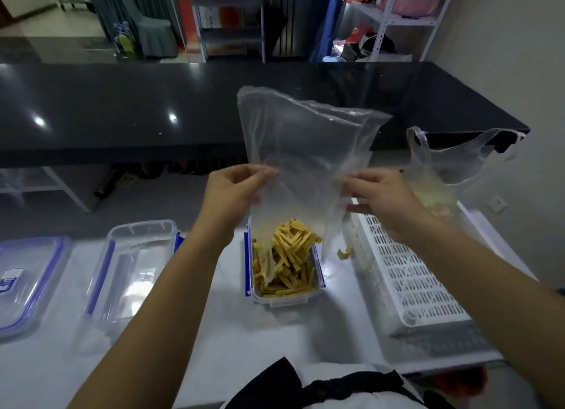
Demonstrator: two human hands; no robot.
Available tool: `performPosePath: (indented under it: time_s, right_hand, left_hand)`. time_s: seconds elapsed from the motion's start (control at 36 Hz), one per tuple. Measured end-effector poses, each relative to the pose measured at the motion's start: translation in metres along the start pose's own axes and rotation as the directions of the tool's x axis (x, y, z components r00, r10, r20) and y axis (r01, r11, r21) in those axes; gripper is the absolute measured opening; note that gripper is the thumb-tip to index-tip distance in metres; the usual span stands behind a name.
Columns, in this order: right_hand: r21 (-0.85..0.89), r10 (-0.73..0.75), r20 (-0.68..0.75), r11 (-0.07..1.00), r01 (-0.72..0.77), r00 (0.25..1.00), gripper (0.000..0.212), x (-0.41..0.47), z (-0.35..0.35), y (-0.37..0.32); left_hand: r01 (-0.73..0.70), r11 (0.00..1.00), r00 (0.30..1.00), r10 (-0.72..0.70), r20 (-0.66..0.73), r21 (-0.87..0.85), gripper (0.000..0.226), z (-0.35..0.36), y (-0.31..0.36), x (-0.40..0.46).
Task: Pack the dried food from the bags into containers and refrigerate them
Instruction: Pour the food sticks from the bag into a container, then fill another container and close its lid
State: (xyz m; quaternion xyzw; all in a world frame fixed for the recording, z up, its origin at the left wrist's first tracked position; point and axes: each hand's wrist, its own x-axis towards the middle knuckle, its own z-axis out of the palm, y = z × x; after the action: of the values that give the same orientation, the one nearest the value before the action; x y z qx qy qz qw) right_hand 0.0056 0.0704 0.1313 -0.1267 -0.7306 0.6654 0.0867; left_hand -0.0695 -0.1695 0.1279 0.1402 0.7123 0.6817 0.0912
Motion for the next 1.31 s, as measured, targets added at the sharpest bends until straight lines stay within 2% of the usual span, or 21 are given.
performPosePath:
  time_s: [0.11,0.22,0.28,0.33,0.42,0.47,0.58,0.67,0.75,0.83,0.92,1.03,1.08,1.14,1.19,1.25,1.31]
  right_hand:
    - [0.051,-0.046,-0.041,0.998,0.048,0.998,0.01,-0.001,-0.013,0.001]
    - [0.014,-0.017,-0.081,1.0,0.018,0.997,0.009,-0.007,-0.018,0.004]
    - [0.055,-0.069,-0.153,0.995,0.078,0.986,0.009,-0.011,-0.026,-0.003]
    - [0.057,-0.115,-0.163,0.99,0.125,0.98,0.007,-0.017,-0.035,-0.012]
    - [0.03,-0.077,-0.184,0.996,0.084,0.98,0.008,-0.027,-0.05,-0.013]
    - [0.04,-0.027,-0.244,0.998,0.038,0.969,0.007,-0.034,-0.066,-0.008]
    - [-0.028,0.027,-0.307,0.999,-0.038,0.951,0.006,-0.057,-0.104,0.004]
    - [-0.054,0.044,-0.385,0.996,-0.07,0.922,0.005,-0.076,-0.138,0.016]
    - [-0.093,0.079,-0.462,0.986,-0.137,0.883,0.008,-0.094,-0.174,0.034]
    - [-0.147,0.146,-0.485,0.958,-0.245,0.862,0.01,-0.11,-0.208,0.056]
    - [-0.192,0.204,-0.495,0.922,-0.335,0.844,0.016,-0.115,-0.228,0.079]
    - [-0.218,0.221,-0.528,0.898,-0.382,0.82,0.017,-0.111,-0.236,0.099]
    - [-0.338,0.18,-0.509,0.858,-0.388,0.842,0.04,-0.108,-0.234,0.108]
    - [-0.566,0.047,-0.429,0.765,-0.309,0.902,0.064,-0.106,-0.234,0.114]
    - [-0.758,-0.039,-0.274,0.624,-0.19,0.961,0.069,-0.104,-0.23,0.123]
    - [-0.897,0.014,-0.121,0.427,-0.115,0.993,0.067,-0.101,-0.224,0.132]
    - [-0.951,0.164,-0.033,0.299,-0.081,0.986,0.067,-0.098,-0.22,0.141]
  left_hand:
    - [-0.006,0.995,0.999,0.002,-0.037,-0.099,0.01,-0.001,-0.005,-0.004]
    - [0.017,0.997,0.999,-0.02,-0.048,-0.075,0.012,0.001,-0.006,-0.006]
    - [0.007,0.993,0.999,-0.013,-0.052,-0.121,0.015,0.003,-0.004,-0.006]
    - [0.013,0.986,0.999,-0.02,-0.04,-0.168,0.017,0.005,-0.002,-0.008]
    - [0.021,0.979,1.0,-0.021,0.002,-0.202,0.016,0.019,-0.001,-0.014]
    - [0.018,0.973,1.0,-0.015,0.011,-0.232,0.025,0.035,-0.001,-0.019]
    - [0.034,0.953,0.998,-0.013,0.069,-0.302,0.064,0.076,-0.012,-0.034]
    - [0.042,0.955,0.988,0.004,0.155,-0.293,0.073,0.113,-0.027,-0.049]
    - [0.059,0.97,0.962,0.008,0.271,-0.236,0.075,0.148,-0.043,-0.067]
    - [0.041,0.994,0.939,-0.004,0.343,-0.103,0.072,0.178,-0.055,-0.081]
    - [0.068,0.998,0.939,-0.06,0.339,-0.013,0.064,0.2,-0.062,-0.087]
    - [0.12,0.982,0.947,-0.158,0.279,0.148,0.06,0.221,-0.066,-0.089]
    - [0.062,0.974,0.958,-0.12,0.262,0.219,0.062,0.225,-0.069,-0.093]
    - [-0.084,0.921,0.954,-0.036,0.297,0.381,0.065,0.233,-0.073,-0.094]
    - [-0.243,0.764,0.926,0.0,0.377,0.597,0.068,0.242,-0.078,-0.093]
    - [-0.338,0.552,0.894,-0.066,0.444,0.763,0.067,0.252,-0.085,-0.088]
    - [-0.364,0.387,0.861,-0.207,0.465,0.847,0.067,0.262,-0.093,-0.085]
